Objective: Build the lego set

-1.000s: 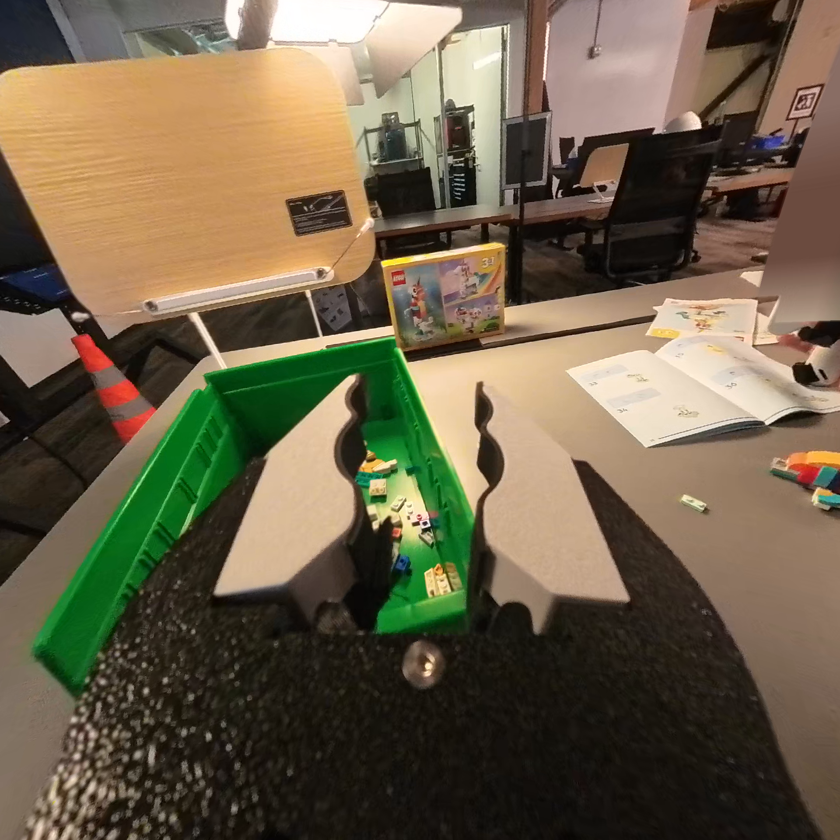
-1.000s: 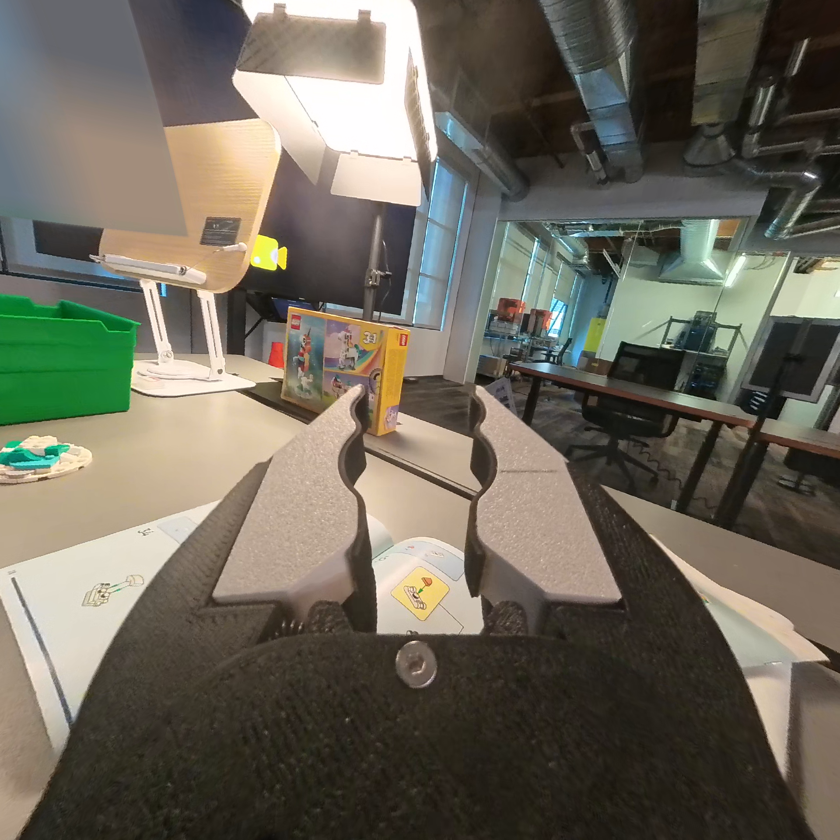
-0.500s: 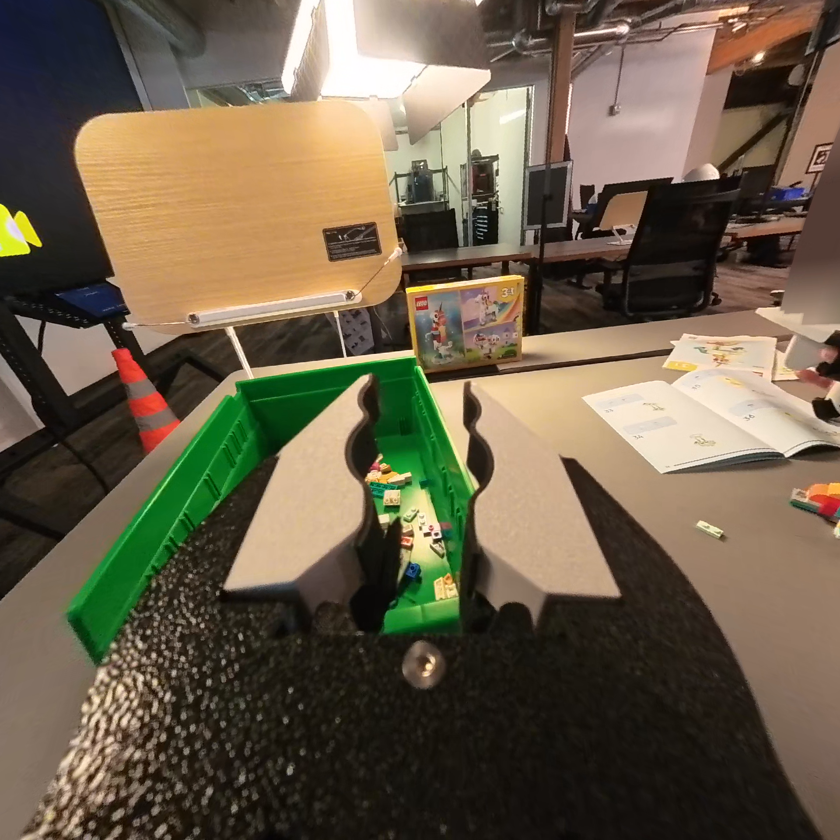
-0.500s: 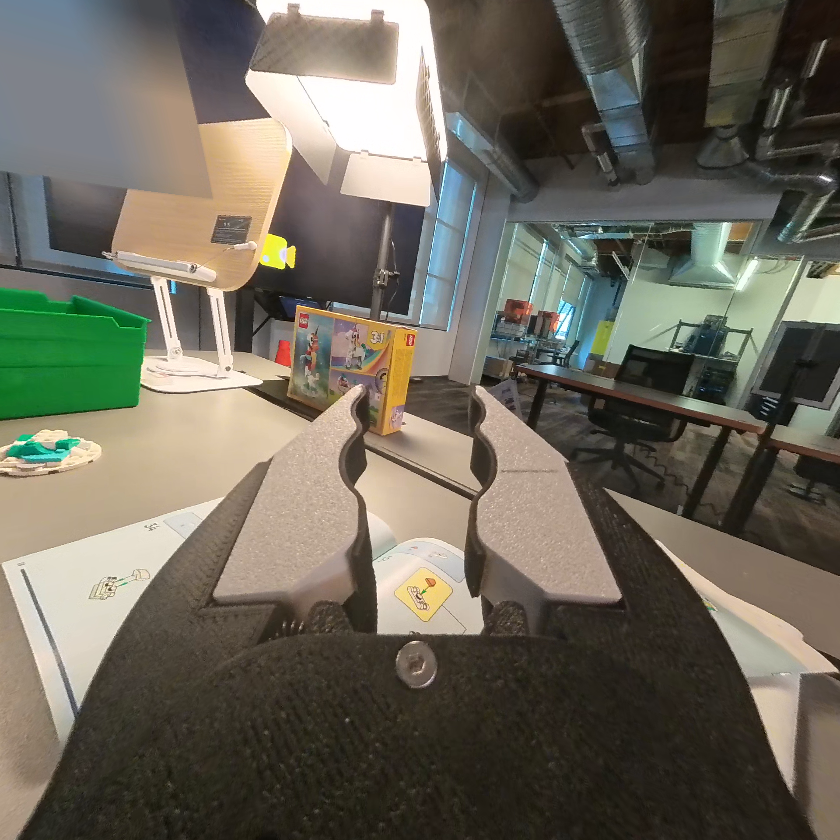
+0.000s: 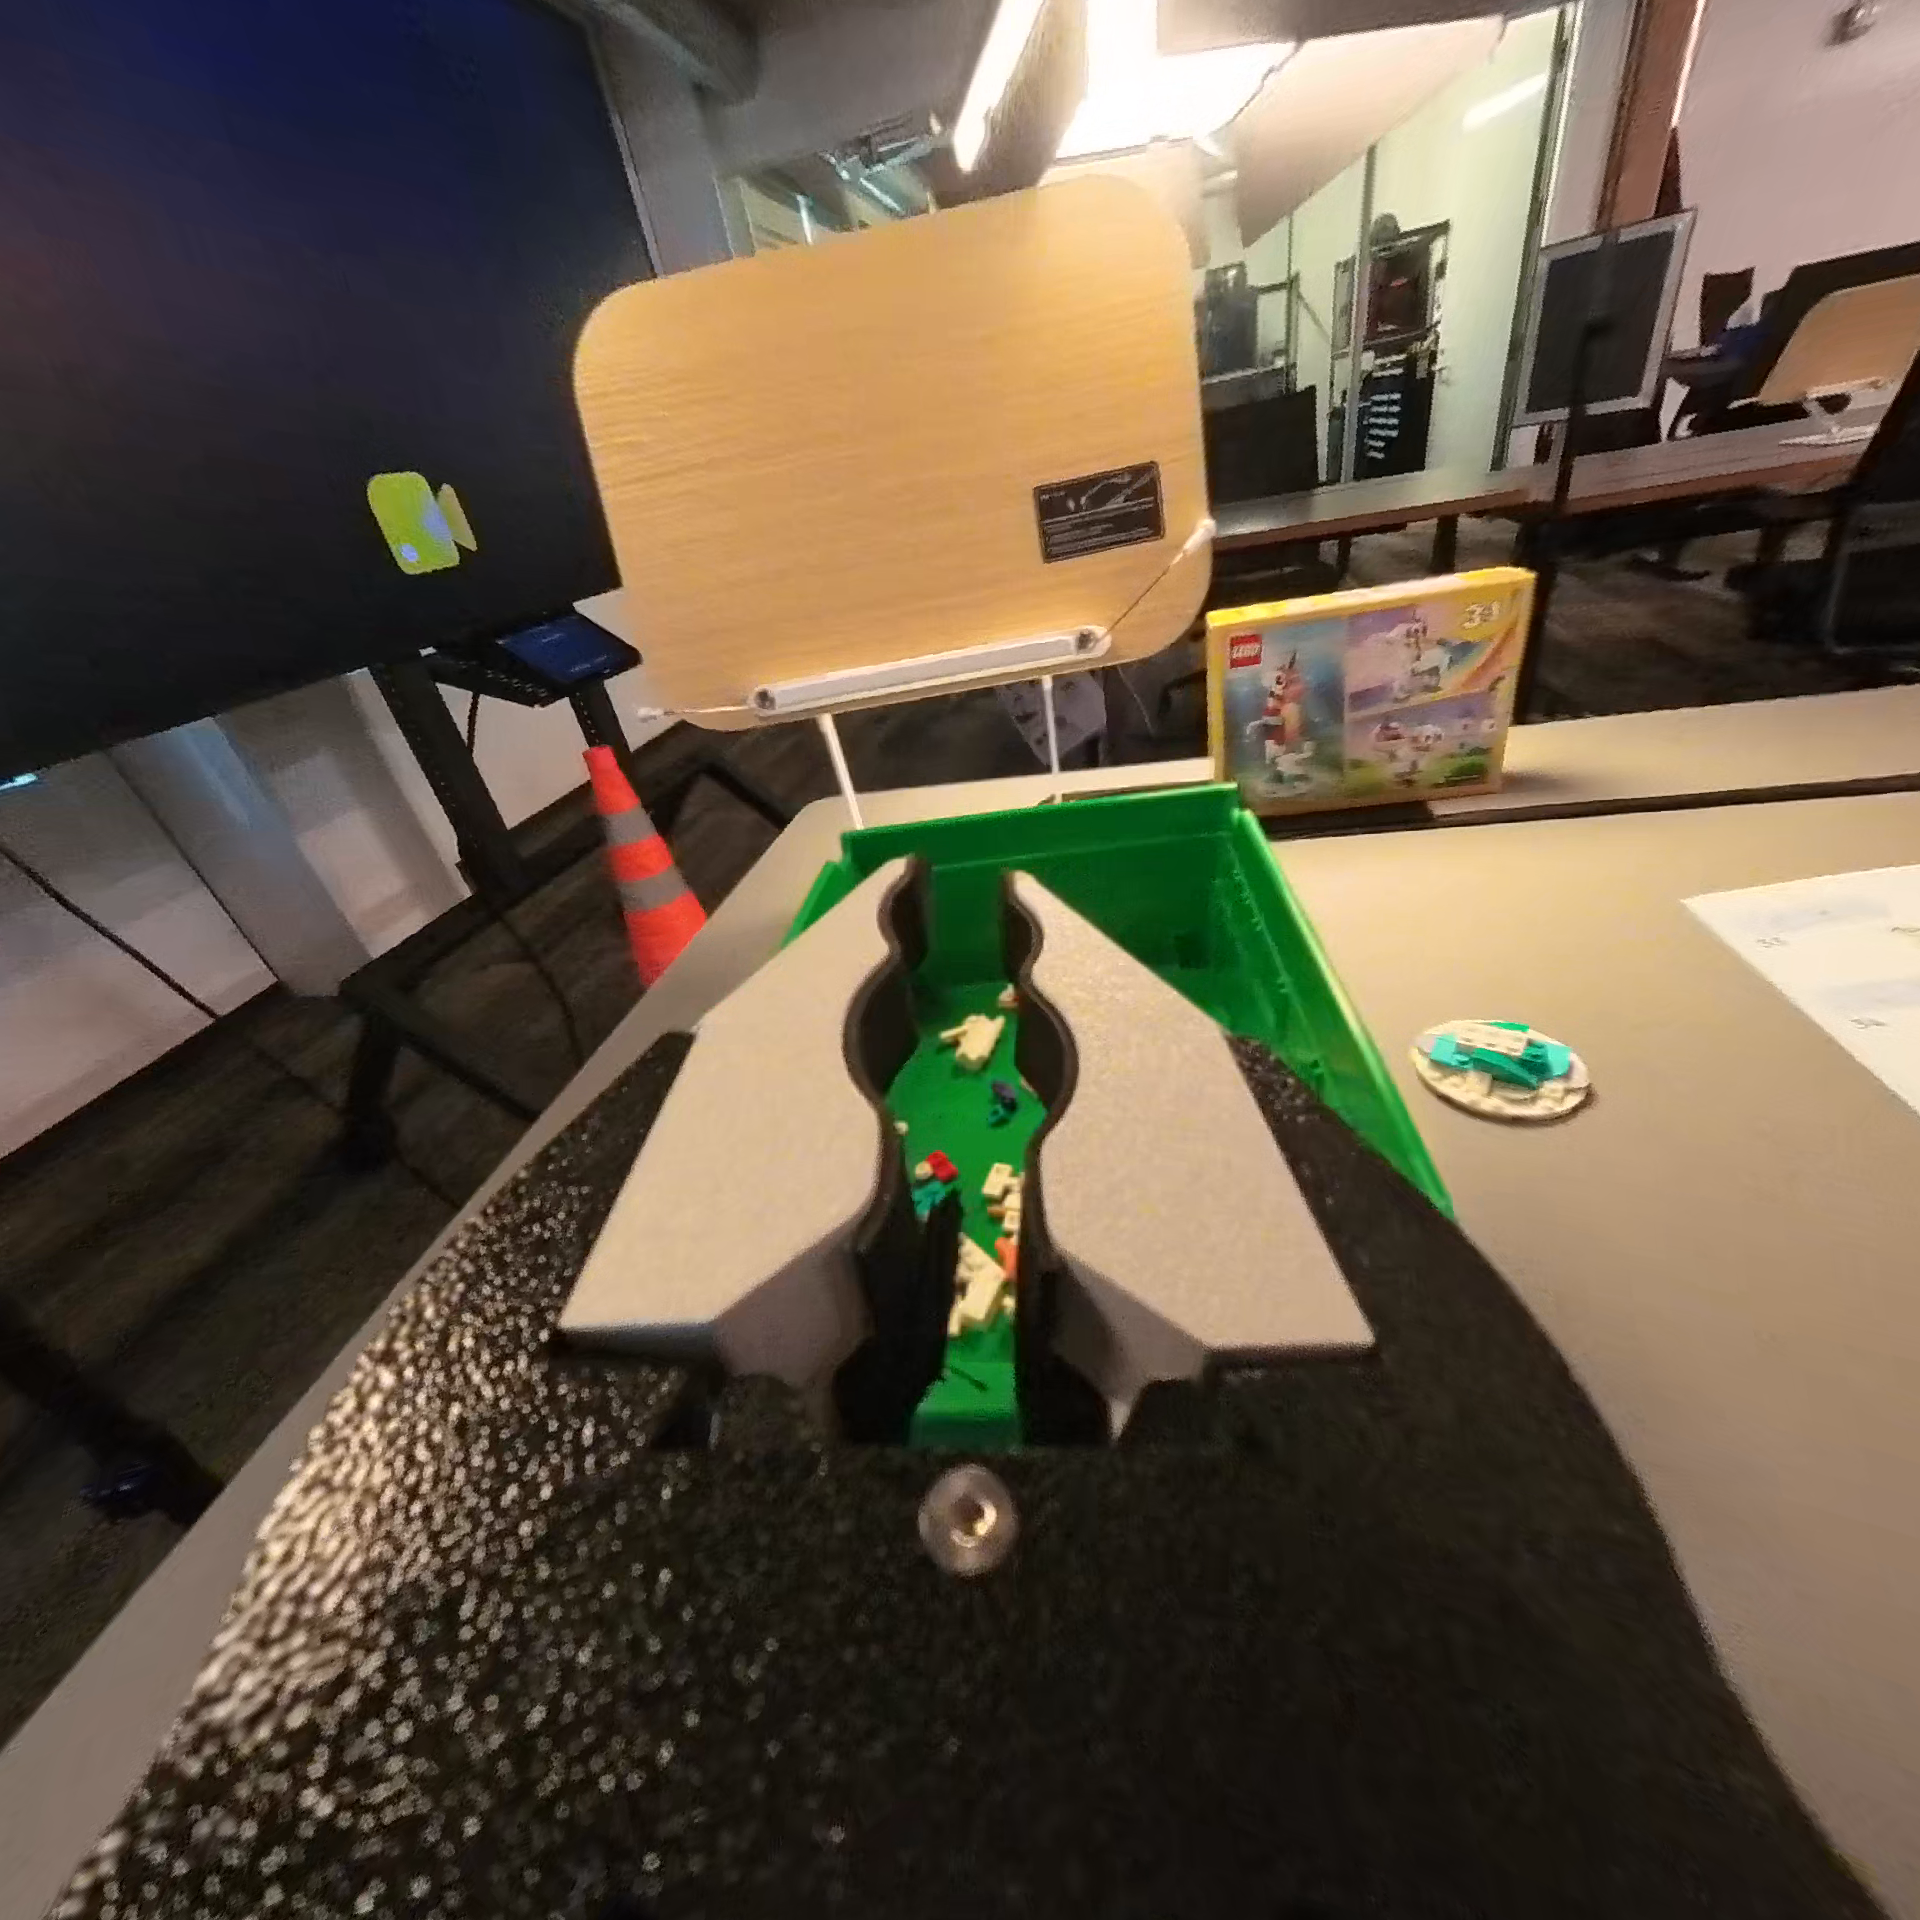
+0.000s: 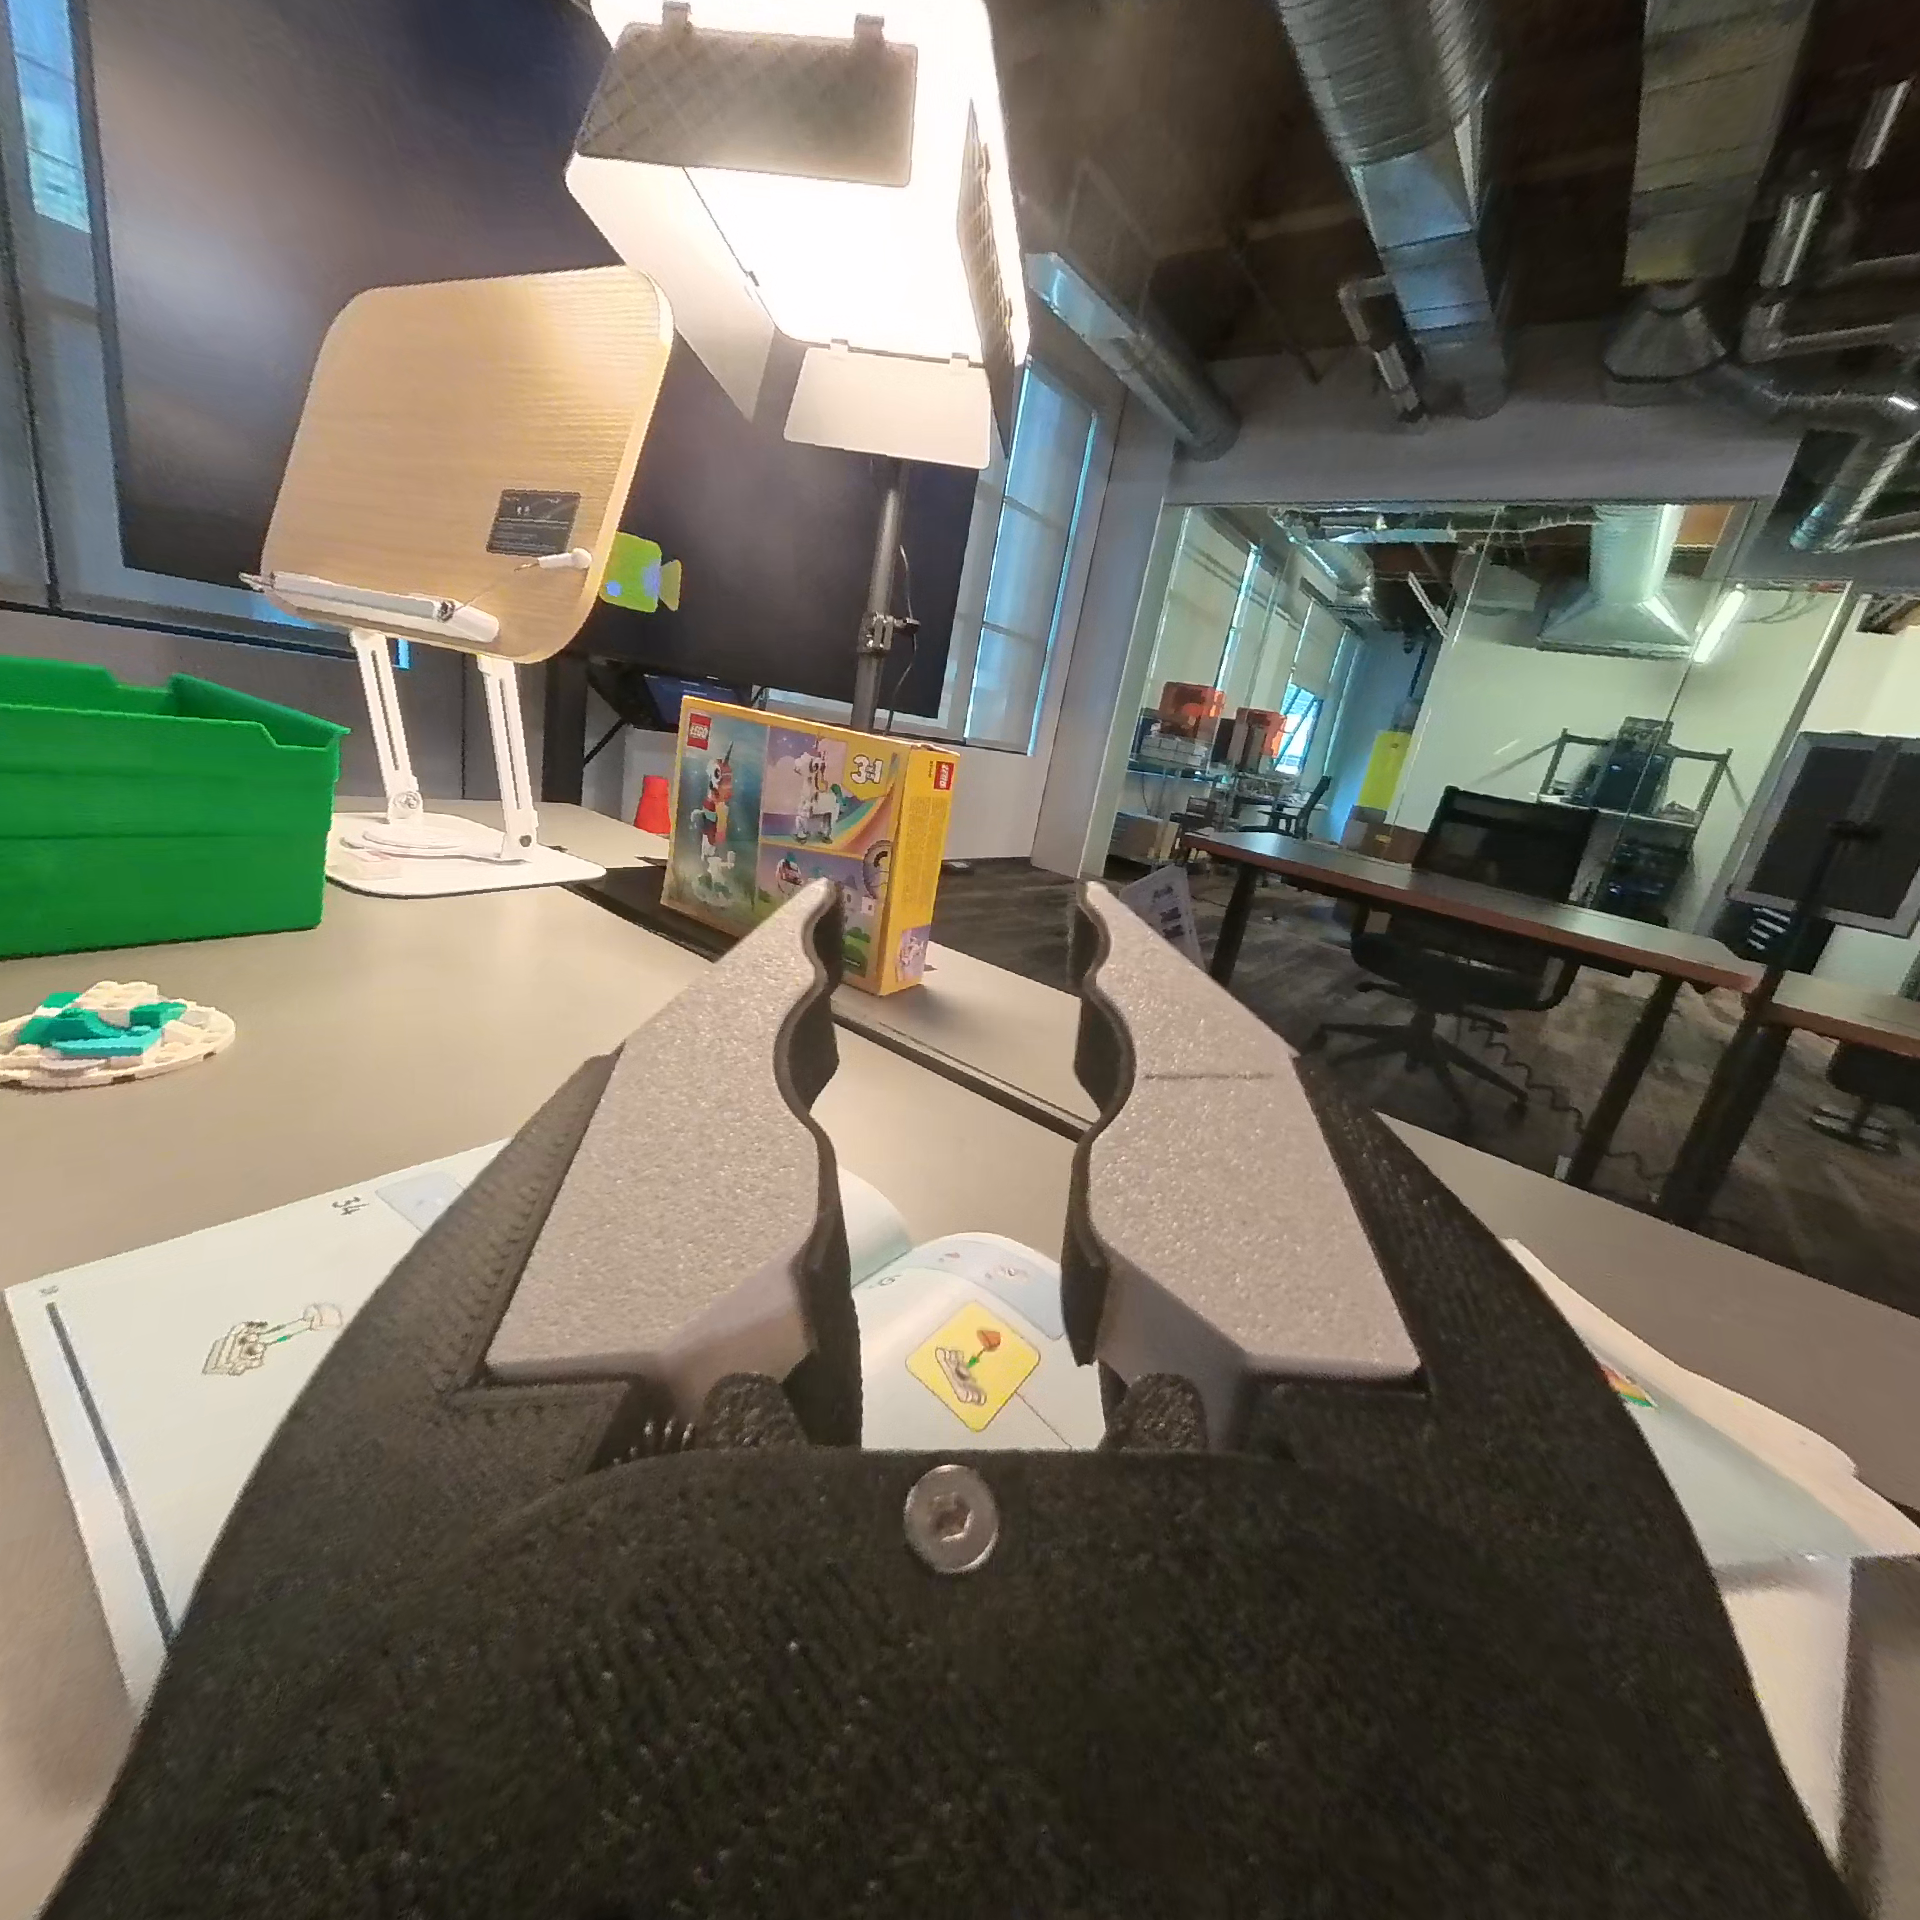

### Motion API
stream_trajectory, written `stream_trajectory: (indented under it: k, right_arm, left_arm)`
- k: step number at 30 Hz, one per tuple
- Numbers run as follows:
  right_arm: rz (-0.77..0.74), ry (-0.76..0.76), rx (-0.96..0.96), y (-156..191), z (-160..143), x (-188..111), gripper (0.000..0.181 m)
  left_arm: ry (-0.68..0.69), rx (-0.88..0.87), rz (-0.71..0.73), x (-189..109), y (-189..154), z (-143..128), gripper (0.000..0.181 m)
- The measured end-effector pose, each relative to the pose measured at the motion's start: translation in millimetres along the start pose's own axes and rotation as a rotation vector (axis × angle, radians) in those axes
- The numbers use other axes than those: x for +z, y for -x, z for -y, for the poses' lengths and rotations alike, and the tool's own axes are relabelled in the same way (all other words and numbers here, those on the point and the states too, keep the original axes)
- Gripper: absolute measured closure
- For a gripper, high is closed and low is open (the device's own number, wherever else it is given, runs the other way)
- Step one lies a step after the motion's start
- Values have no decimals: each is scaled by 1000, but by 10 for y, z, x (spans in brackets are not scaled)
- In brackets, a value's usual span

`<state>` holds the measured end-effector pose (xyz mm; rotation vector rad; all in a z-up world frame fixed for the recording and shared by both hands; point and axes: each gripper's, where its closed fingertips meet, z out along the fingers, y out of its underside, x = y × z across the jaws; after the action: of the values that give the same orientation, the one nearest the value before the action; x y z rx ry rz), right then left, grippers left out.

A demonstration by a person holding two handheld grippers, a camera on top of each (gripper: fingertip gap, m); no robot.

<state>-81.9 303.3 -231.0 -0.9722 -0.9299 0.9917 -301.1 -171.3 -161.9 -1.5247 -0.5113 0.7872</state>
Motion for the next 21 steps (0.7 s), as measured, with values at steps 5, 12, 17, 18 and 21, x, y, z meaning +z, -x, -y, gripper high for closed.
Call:
stream_trajectory:
  k: [5,12,17,18,21]
  right_arm:
    - [-5,7,-33,26,-11,19,139]
    - [-6,12,-66,56,-18,23,139]
    - [-6,13,-69,60,-18,23,139]
    - [-4,13,-70,64,-18,24,139]
    - [-1,10,-65,62,-15,21,139]
  left_arm:
    - [123,43,-62,337,95,-207,170]
    - [331,42,-251,1075,-50,-459,167]
    - [551,100,-366,1575,-247,-916,163]
    - [609,119,-387,1636,-277,-1028,163]
    - [737,104,-476,1708,-433,-1253,164]
